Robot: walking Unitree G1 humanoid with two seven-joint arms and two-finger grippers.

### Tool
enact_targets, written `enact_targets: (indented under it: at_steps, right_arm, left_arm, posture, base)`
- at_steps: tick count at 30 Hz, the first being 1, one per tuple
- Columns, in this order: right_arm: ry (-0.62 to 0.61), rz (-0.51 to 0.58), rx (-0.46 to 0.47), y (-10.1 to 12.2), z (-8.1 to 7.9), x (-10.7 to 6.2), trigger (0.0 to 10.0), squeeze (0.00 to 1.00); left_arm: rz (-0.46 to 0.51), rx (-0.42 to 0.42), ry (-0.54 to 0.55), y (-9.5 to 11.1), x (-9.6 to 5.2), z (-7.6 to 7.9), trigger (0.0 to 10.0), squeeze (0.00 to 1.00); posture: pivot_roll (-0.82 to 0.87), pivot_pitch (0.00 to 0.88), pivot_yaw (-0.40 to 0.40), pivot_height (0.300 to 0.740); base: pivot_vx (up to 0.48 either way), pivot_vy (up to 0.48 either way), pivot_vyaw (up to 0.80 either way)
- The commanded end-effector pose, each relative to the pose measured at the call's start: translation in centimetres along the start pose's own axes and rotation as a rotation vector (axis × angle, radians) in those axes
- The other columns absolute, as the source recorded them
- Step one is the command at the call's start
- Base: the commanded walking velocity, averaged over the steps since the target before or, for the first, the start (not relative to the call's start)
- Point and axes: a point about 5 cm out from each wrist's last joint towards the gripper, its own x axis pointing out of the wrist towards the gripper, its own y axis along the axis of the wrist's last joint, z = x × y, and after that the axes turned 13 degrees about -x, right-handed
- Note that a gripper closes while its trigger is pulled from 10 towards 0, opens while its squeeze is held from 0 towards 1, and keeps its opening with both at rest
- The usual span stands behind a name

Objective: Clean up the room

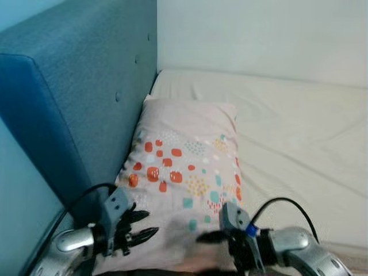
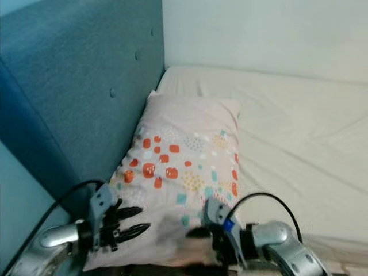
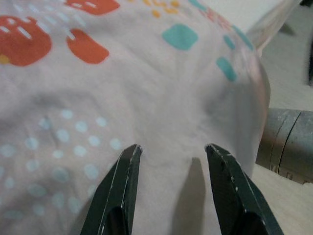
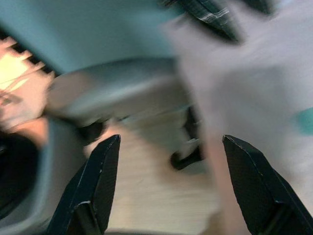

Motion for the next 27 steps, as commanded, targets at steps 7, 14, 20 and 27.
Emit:
enact_targets:
  at_steps: [7, 14, 20, 27]
  right_arm:
    - [0.075, -0.131, 0.007, -1.8, -1.0, 0.6, 0.0, 0.0]
    - [0.079, -0.267, -0.061, -3.5, -1.1, 1.1, 0.0, 0.0]
    - [-0.065, -0.377, -0.2, -5.1, 0.6, 2.6, 0.0, 0.0]
    - [-0.207, -0.362, -0.332, -5.5, 2.9, 6.4, 0.0, 0.0]
  left_arm:
    - [-0.038, 0.026, 0.059, -0.7, -1.4, -1.0, 10.0, 0.0]
    - [-0.01, 0.005, 0.122, -0.7, -1.7, -2.0, 10.0, 0.0]
    - [0.014, -0.006, 0.122, -0.2, -1.5, -2.1, 10.0, 0.0]
    - [-0.003, -0.006, 0.044, -0.2, -1.0, -1.5, 10.0, 0.0]
  posture:
    - [0.03, 0.109, -0.088, 0.583]
    - [0.03, 0.11, -0.084, 0.583]
    - [0.02, 0.111, -0.08, 0.583]
    - [0.02, 0.107, -0.065, 0.583]
  base:
    - [0.0, 0.0, 0.0]
    - [0.0, 0.0, 0.0]
    - [0.0, 0.0, 0.0]
    - [0.0, 0.0, 0.0]
